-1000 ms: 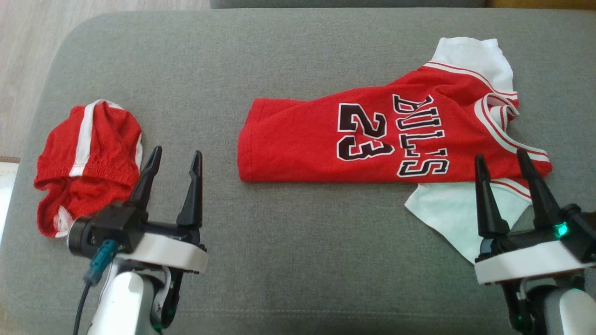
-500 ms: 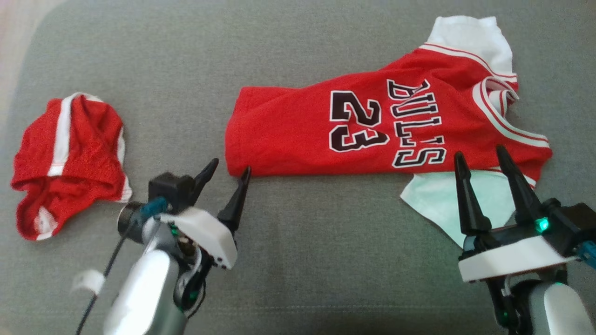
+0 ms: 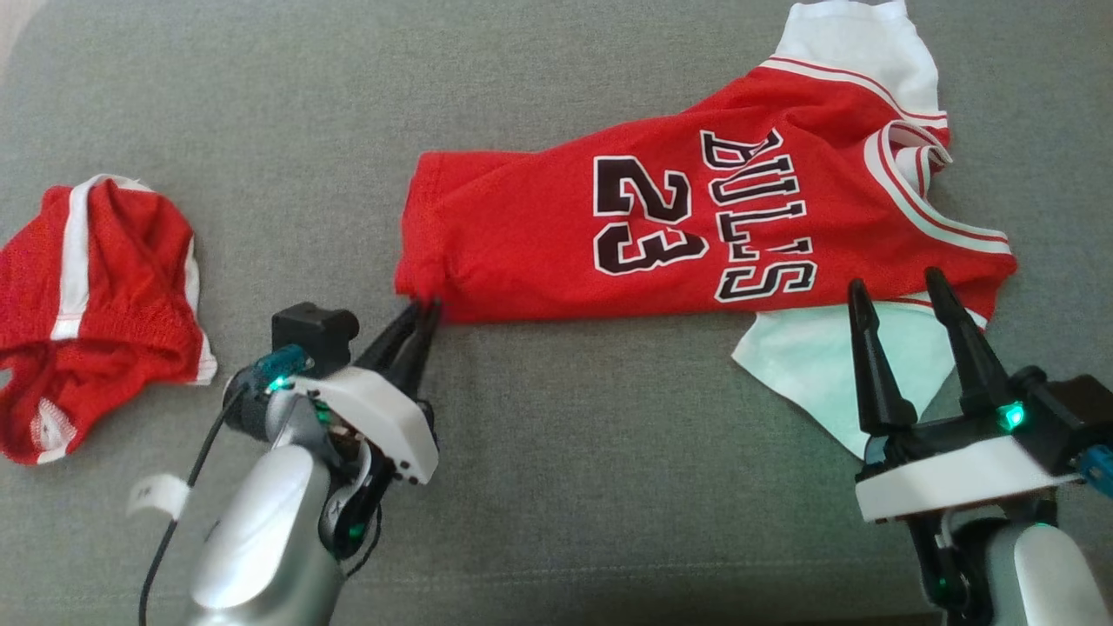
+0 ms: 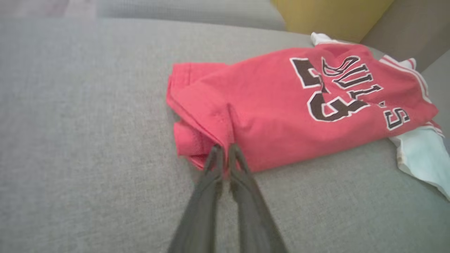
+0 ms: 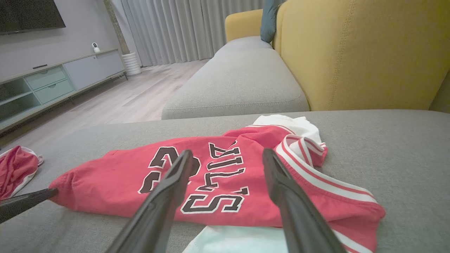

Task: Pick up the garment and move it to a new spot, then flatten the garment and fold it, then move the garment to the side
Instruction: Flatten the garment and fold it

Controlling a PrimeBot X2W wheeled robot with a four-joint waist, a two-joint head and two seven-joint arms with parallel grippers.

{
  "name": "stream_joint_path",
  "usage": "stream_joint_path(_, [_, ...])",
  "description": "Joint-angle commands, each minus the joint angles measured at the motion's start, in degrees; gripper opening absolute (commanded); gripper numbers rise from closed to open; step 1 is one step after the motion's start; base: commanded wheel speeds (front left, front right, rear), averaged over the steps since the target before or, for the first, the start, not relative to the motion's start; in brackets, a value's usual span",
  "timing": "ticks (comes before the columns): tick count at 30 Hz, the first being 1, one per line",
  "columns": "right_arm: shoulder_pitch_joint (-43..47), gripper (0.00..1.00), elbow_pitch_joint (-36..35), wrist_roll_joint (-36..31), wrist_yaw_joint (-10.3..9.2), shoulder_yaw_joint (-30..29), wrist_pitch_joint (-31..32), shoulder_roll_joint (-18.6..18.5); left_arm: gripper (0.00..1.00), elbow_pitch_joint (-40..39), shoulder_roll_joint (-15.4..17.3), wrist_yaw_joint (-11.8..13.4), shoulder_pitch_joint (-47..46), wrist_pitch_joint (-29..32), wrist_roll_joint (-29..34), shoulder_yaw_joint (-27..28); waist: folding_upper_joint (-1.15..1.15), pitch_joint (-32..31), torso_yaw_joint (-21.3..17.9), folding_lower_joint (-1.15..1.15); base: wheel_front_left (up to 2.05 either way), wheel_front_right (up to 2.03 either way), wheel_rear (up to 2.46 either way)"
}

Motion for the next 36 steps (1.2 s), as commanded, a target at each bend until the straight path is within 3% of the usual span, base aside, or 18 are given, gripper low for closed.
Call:
stream_joint_path(1, [-1.96,1.00,-2.04,0.31,0.20,1.04,-0.67,-0.10,0.00,-2.76,1.76,-0.31,-2.51,-1.55,0.04,1.07,0.00,-0.08,0.13,0.00,0.00,0.00,0.00])
stream_joint_path(9, [-1.17,1.00,-1.78,0.75,0.20,-0.31,-0.67,-0.03,0.00,-13.29,4.99,0.18,-0.11,-3.70,2.33,-1.04,0.00,-1.53,1.29,0.00,0.00,0.00,0.00])
stream_joint_path(18, [-0.34,1.00,-1.60,1.66,0.20,-1.26,-0.64,0.04,0.00,-32.12,7.03,2.53,7.03,3.74,1.93,-2.61,0.00,-3.18,2.88,0.00,0.00,0.00,0.00])
stream_joint_path(23, [-0.42,1.00,-1.47,2.38,0.20,-1.19,-0.79,0.06,0.00,-38.46,7.39,4.22,9.61,6.25,0.90,-2.11,0.00,-3.18,3.04,0.00,0.00,0.00,0.00])
stream_joint_path(28, [-0.91,1.00,-1.70,2.69,0.20,-0.67,-0.67,0.06,0.00,-36.96,7.47,5.09,9.62,6.83,-0.46,-0.58,0.00,-2.33,2.35,0.00,0.00,0.00,0.00])
stream_joint_path(36, [-2.17,1.00,-2.64,2.74,0.20,-0.40,-0.44,0.07,0.00,-24.66,7.12,4.66,3.90,3.77,-2.96,3.03,0.00,0.99,-0.14,0.00,0.00,0.00,0.00])
